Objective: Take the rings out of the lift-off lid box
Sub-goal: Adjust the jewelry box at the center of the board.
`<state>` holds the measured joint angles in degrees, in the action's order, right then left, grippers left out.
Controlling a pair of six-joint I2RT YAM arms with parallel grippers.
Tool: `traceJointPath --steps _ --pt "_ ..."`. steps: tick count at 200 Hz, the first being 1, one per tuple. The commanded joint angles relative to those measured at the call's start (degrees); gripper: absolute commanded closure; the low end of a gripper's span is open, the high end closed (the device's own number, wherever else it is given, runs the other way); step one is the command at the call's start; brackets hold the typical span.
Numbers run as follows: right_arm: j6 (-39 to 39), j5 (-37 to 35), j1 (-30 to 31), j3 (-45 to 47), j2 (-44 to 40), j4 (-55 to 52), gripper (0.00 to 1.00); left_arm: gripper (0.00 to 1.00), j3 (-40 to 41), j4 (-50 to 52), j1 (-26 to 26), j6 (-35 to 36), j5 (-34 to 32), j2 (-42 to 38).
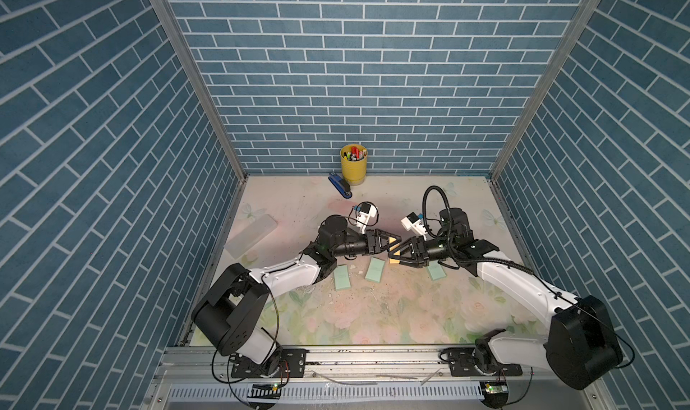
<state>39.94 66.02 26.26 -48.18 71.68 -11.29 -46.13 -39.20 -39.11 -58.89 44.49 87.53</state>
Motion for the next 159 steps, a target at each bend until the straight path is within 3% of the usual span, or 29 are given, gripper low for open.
traceJointPath --steps 1,21,45,88,108,159 --pt "-9.11 -3.54 -2.51 -4.35 -5.9 -17.1 0.34 0.53 -3.71 11.82 -0.29 6.83 -2.93 -1.71" --pt "-9.14 -6.47 -5.05 -5.69 -11.77 -21.99 0.33 0.53 -8.22 28.59 -0.43 14.43 -9.15 -1.71" --pt "-9.46 -11.49 -7.5 -8.27 -16.91 -27.29 0.3 0.53 -13.28 41.19 -1.25 18.65 -15.59 1.16" --pt "-12.86 -30.97 -8.84 -11.84 -17.19 -40.78 0.3 0.52 -24.26 58.65 -7.98 21.71 -29.33 9.65" --pt "-13.82 -37.81 -9.14 -10.65 -17.5 -43.24 0.31 0.51 -28.83 64.32 -11.57 20.68 -35.31 14.43" --pt "-14.24 -40.88 -9.88 -7.89 -20.7 -41.71 0.33 0.52 -36.82 70.93 -17.04 16.62 -43.47 24.63"
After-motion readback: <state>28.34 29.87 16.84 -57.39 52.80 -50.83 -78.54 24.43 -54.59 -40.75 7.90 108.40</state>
